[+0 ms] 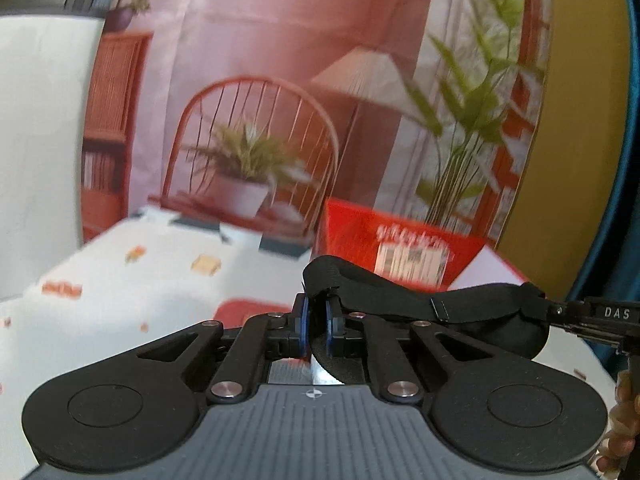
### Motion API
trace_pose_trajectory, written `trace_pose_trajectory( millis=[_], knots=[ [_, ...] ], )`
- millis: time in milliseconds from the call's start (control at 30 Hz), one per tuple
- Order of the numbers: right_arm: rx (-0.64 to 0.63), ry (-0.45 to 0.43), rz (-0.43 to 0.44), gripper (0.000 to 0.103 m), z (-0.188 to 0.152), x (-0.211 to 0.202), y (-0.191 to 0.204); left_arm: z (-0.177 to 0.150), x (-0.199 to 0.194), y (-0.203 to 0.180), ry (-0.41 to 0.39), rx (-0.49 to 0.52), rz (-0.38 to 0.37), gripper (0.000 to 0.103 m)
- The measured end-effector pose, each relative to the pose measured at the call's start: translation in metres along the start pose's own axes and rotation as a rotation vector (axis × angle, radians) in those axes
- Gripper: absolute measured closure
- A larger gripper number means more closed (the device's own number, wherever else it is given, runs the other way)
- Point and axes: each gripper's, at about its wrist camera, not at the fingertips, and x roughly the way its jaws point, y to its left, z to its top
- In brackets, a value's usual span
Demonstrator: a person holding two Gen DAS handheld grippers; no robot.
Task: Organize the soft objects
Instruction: 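Lift the black eye mask with both grippers and carry it over the box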
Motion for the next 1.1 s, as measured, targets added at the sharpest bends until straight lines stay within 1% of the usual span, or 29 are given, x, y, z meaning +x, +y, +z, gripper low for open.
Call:
trace_pose_trajectory(
  millis=[133, 233, 400, 533, 667, 800, 967, 1033, 1100],
  knots=[
    [-0.006, -0.042, 0.012, 0.094, 0.018, -0.009, 0.003, 0.020, -0.003, -0.015, -0.038, 0.034, -0.022, 0.094],
    [-0.013, -0.067, 0.012, 0.094, 0.030, -0.014, 0.002, 0.034, 0.000, -0.025, -0.048, 0.054, -0.038, 0.094],
    [-0.020, -0.102, -0.002, 0.094, 0.052, -0.017, -0.005, 0.056, 0.016, -0.040, -0.049, 0.080, -0.063, 0.094],
    [-0.033, -0.132, -0.026, 0.094, 0.070, -0.012, -0.012, 0.072, 0.034, -0.056, -0.065, 0.135, -0.070, 0.094],
    [-0.036, -0.146, -0.059, 0.094, 0.081, -0.002, -0.021, 0.079, 0.060, -0.063, -0.036, 0.142, -0.079, 0.094],
    [-0.029, -0.149, -0.089, 0.094, 0.084, 0.012, -0.034, 0.077, 0.091, -0.068, 0.016, 0.129, -0.074, 0.094],
    [0.002, -0.106, -0.138, 0.094, 0.074, 0.030, -0.055, 0.064, 0.124, -0.075, 0.118, 0.170, -0.079, 0.094],
    [0.008, -0.091, -0.145, 0.094, 0.068, 0.034, -0.061, 0.058, 0.133, -0.078, 0.140, 0.196, -0.080, 0.094],
    [0.014, -0.078, -0.146, 0.094, 0.064, 0.040, -0.067, 0.055, 0.141, -0.077, 0.157, 0.200, -0.078, 0.094]
  ],
)
